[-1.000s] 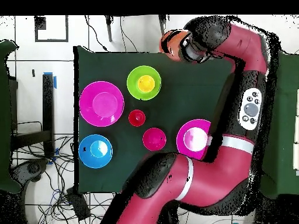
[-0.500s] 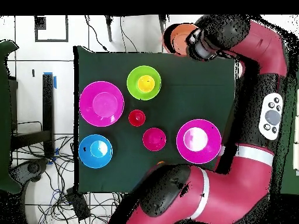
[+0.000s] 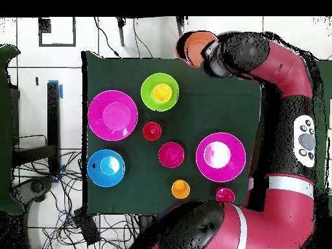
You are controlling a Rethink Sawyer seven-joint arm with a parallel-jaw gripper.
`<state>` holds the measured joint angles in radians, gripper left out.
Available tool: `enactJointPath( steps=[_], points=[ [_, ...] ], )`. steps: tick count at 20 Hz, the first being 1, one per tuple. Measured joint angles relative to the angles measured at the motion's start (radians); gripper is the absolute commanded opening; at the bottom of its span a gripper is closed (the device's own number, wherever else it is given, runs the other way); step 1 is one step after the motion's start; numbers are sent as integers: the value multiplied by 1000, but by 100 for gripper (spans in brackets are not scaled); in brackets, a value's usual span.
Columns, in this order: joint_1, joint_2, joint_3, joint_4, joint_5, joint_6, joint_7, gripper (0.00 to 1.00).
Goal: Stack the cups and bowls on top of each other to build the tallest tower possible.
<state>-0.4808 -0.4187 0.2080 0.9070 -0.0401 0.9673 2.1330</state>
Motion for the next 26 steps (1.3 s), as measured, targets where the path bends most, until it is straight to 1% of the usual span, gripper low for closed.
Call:
enactJointPath(
  steps=[1, 2, 3, 8, 13, 19, 26],
  points=[
    [0, -7, 0, 21, 0, -14, 0, 0],
    [1, -21, 2, 70, 0, -43, 0, 0],
    [2, -27, 2, 92, -1, -56, 0, 0],
    [10, -48, 2, 183, -5, -94, 0, 0],
    [27, -60, 2, 246, -8, -103, 0, 0],
    [50, -58, 2, 278, -11, -107, 0, 0],
    [71, -56, 2, 287, -15, -130, 0, 0]
  ],
)
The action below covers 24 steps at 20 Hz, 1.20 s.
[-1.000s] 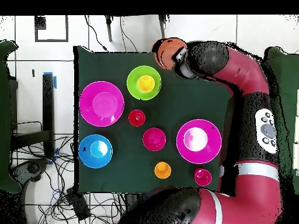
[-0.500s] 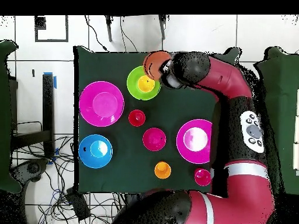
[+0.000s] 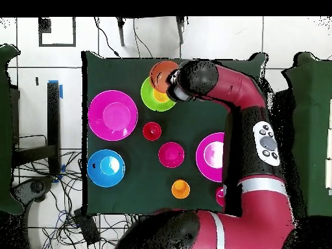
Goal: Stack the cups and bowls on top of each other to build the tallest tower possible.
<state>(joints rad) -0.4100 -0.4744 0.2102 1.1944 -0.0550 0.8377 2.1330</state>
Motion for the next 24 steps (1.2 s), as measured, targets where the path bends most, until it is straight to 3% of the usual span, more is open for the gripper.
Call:
enactJointPath(
  steps=[24],
  points=[
    [3, 4, 1, 51, -31, -99, 0, 0]
  ],
)
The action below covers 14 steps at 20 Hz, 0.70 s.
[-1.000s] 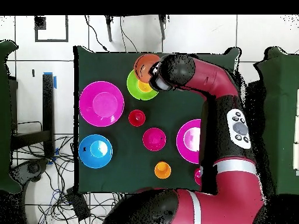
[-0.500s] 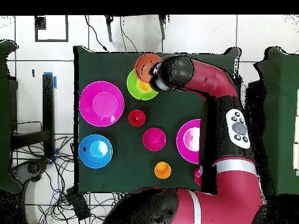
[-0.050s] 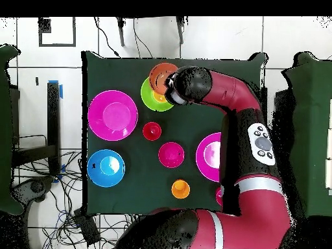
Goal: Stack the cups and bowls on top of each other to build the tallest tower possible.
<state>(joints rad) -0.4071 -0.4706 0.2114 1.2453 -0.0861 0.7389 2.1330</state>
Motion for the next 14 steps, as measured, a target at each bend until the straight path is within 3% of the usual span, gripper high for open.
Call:
enactJointPath(
  steps=[14],
  points=[
    [0, 0, 1, 38, -6, -22, 0, 0]
  ],
)
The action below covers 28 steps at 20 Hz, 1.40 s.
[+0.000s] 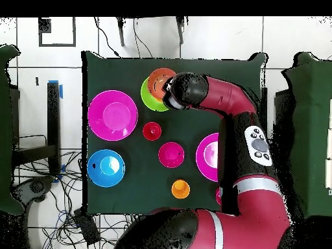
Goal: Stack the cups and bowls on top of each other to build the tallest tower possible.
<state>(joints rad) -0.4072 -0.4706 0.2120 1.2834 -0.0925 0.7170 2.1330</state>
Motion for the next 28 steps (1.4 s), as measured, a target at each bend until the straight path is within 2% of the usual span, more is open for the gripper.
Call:
enactJointPath(
  steps=[14, 28],
  points=[
    [0, -5, 0, 62, -4, 0, 0, 0],
    [1, 1, 0, 69, -6, -43, 0, 0]
  ],
)
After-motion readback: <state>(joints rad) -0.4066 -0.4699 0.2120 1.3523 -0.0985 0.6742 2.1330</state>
